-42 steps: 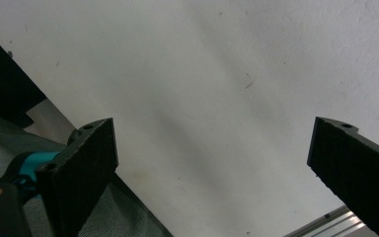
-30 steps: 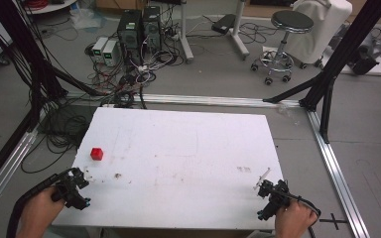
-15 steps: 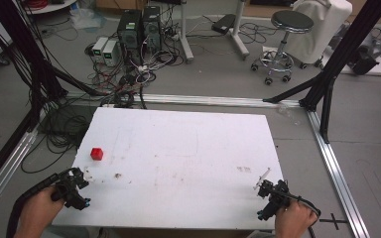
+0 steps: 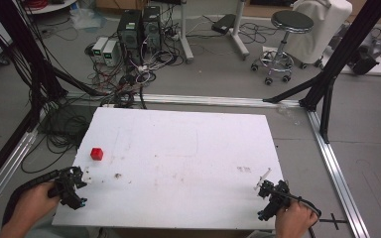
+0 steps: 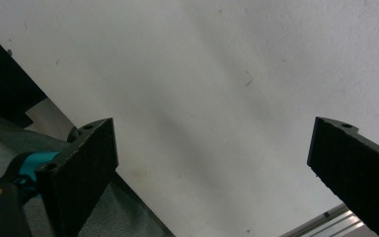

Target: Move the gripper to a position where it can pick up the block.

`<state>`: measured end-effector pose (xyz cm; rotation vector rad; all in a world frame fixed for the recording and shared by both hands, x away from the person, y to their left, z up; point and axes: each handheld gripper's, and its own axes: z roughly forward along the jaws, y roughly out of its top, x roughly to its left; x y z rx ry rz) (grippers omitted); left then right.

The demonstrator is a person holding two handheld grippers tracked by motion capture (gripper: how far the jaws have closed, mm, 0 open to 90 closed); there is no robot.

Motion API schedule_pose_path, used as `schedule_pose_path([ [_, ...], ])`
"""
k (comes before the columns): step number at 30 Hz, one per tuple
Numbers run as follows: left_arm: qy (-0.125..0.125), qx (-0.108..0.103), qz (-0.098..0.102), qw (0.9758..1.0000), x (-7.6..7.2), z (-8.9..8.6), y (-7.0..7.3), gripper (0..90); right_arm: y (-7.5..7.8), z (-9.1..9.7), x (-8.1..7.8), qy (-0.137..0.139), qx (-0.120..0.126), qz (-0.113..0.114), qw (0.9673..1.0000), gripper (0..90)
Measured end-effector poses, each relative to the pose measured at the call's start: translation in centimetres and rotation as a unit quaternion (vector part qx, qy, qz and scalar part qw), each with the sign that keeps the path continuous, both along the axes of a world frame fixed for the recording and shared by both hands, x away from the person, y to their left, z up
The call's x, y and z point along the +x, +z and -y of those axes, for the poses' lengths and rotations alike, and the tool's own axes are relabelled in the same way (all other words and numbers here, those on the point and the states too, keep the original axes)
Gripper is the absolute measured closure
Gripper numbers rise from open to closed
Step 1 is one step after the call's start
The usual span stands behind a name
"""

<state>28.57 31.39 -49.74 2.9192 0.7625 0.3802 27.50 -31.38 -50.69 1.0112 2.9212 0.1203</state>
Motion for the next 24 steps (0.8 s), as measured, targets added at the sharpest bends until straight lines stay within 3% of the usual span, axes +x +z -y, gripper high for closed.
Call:
schedule_pose_path([
  [5,-0.017,0.000,-0.006,0.9998,0.8,-0.9,0.7,21.7,0.0,-0.1,0.0,0.000,-0.003,-0.002,1.0000,4.4],
  [8,-0.046,0.008,-0.004,0.9989,1.5,-1.4,1.3,21.7,0.0,-0.2,0.0,0.000,-0.004,-0.003,1.0000,4.4],
  [13,-0.071,0.014,-0.002,0.9974,2.2,-1.9,1.9,21.7,-0.1,-0.1,0.0,-0.001,-0.003,-0.003,1.0000,4.4],
  [16,-0.102,0.019,0.003,0.9946,2.9,-2.2,2.4,21.6,-0.2,-0.1,0.1,0.003,-0.009,-0.007,0.9999,4.4],
  [21,-0.125,0.026,0.009,0.9918,3.7,-2.2,2.9,21.7,-0.2,-0.1,0.1,0.003,-0.009,-0.007,0.9999,4.3],
  [22,-0.144,0.029,0.012,0.9892,4.1,-2.2,3.2,21.7,-0.2,-0.1,0.1,0.003,-0.009,-0.008,0.9999,4.4],
  [23,-0.144,0.029,0.012,0.9892,4.1,-2.2,3.2,21.7,-0.2,-0.1,0.1,0.003,-0.009,-0.008,0.9999,4.4],
  [24,-0.160,0.036,0.015,0.9863,4.7,-2.1,3.6,21.7,-0.2,-0.1,0.1,0.002,-0.011,-0.010,0.9999,4.4],
])
